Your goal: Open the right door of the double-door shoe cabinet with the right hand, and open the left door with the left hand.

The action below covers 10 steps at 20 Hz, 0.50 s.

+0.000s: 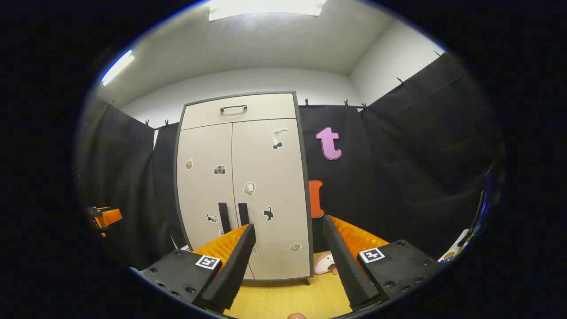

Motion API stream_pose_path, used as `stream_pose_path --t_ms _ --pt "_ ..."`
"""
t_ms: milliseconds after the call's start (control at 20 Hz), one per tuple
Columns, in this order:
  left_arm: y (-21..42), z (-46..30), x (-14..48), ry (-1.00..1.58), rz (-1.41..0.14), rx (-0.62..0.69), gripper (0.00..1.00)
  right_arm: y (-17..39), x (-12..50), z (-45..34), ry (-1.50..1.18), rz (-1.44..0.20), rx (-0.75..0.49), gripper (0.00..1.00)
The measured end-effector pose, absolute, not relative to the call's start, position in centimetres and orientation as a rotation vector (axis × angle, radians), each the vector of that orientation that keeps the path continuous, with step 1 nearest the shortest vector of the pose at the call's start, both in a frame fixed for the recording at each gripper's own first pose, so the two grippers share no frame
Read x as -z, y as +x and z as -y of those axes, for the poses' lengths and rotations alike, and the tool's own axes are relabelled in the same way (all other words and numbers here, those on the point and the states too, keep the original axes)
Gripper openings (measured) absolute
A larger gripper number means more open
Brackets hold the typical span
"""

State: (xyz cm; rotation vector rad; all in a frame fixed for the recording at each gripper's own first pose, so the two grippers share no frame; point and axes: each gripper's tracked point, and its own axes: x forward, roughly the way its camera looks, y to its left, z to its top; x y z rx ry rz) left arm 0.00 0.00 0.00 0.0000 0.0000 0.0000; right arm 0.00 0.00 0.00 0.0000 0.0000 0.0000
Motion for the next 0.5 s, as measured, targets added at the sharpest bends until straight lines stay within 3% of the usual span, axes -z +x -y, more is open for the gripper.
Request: stream_pose_path --t_ms 500 --pt "-0.5 1.4 -0.3 0.006 0.012 0.030 0.94 -0.6 0.0 -0.1 0.004 0.002 -0.010 0.98"
